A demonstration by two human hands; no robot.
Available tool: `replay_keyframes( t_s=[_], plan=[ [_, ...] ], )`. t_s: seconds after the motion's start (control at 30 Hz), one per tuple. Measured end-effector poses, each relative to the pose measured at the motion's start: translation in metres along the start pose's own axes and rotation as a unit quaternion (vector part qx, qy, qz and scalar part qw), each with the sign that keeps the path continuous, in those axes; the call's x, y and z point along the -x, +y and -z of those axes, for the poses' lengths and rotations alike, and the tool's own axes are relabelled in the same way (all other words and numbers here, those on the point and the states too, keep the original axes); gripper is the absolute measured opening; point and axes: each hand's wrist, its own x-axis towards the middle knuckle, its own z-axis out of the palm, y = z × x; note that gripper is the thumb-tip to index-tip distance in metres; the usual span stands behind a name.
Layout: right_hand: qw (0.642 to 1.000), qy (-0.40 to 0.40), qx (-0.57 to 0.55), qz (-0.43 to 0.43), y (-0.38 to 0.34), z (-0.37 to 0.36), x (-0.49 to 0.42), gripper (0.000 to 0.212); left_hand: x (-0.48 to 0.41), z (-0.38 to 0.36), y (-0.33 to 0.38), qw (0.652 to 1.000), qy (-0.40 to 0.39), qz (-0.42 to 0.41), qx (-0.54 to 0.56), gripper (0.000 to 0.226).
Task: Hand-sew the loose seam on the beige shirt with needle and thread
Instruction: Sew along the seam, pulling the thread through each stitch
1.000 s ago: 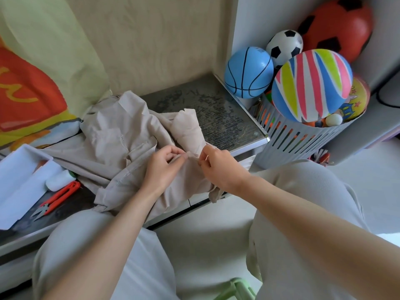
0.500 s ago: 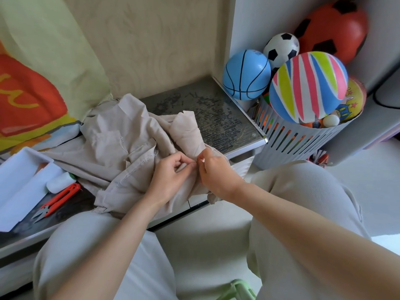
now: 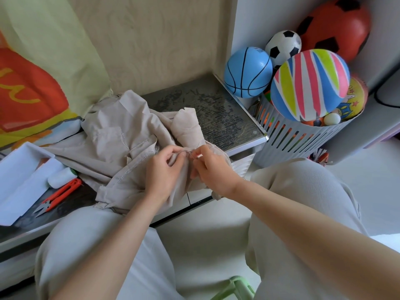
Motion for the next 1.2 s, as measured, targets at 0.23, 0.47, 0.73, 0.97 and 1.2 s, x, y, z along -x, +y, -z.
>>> replay_keyframes(
  t_s=[0.23, 0.47, 0.73, 0.97, 1.2],
  plan=[
    [0.995, 0.038, -0.093, 0.022, -0.006, 0.0, 0.003, 0.009, 0.006, -0.001, -0.001, 1.0, -0.006, 0.003, -0.013, 0.014],
    [0.983, 0.052, -0.178, 0.008, -0.005, 0.004, 0.002, 0.01, 0.014, -0.002, 0.008, 0.998, -0.023, -0.058, -0.03, 0.02],
    [0.979, -0.024, -0.193, -0.067, -0.006, 0.013, -0.003, 0.022, 0.019, -0.004, 0.005, 0.998, -0.039, -0.057, 0.007, 0.019],
    [0.977, 0.002, -0.181, -0.11, 0.003, 0.02, 0.006, 0.022, 0.027, -0.009, 0.005, 0.995, -0.099, -0.029, -0.012, 0.011],
    [0.983, 0.029, -0.169, -0.069, 0.004, 0.016, 0.017, 0.016, 0.032, -0.007, 0.016, 0.995, -0.092, -0.02, -0.039, 0.01]
  ],
)
